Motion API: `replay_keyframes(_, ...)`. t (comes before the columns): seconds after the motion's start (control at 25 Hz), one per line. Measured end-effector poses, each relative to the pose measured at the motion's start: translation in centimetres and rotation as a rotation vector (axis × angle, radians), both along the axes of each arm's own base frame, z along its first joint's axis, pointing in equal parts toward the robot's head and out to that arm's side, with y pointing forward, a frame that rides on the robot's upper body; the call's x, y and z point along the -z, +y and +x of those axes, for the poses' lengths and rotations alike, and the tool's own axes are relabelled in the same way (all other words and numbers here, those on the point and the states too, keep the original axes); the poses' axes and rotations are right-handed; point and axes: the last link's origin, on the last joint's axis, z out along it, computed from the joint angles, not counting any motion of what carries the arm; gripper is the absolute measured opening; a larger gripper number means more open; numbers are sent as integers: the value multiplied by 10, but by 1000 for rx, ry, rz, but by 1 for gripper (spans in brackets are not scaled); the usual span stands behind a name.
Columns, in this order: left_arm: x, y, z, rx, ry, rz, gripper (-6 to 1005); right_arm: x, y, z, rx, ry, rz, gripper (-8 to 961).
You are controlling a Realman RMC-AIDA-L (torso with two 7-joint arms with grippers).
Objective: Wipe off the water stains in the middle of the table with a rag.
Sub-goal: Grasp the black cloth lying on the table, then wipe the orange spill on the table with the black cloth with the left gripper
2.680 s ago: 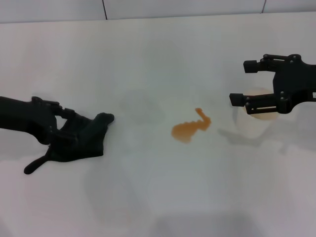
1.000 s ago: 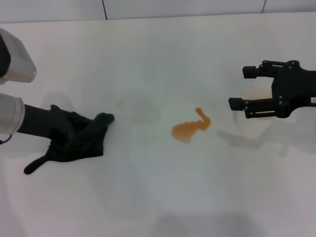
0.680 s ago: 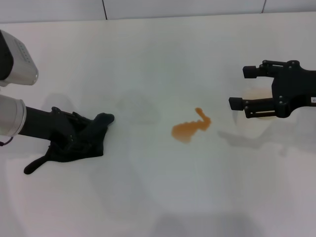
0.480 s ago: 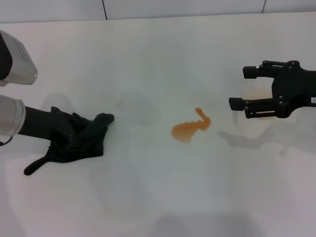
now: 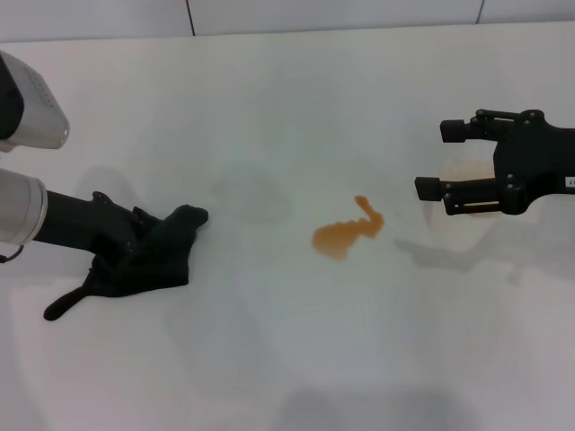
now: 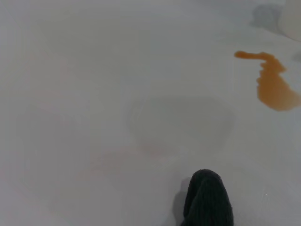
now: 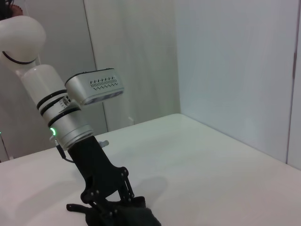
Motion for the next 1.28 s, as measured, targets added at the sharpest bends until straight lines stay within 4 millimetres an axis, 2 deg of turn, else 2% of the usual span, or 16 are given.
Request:
replay_keyframes(0.24,0,1,1,4,1,-3,189,0,-1,0,1,2,-1,858)
replay_keyframes(0.48,-1,8,10,29,-27,25,91,0,-1,1,1,3,-2,857)
replay_keyframes(0.68,1,26,29,100,-78,95,91,-1,0,0,3,11,4,857)
replay_keyframes(0.88,14,45,54,143,-104,94,91,-3,1,-3,-7,31,14,857)
replay_keyframes(1.28,39,68,98,244,-157,114,91,-9,2,-4,-28,25,33,857)
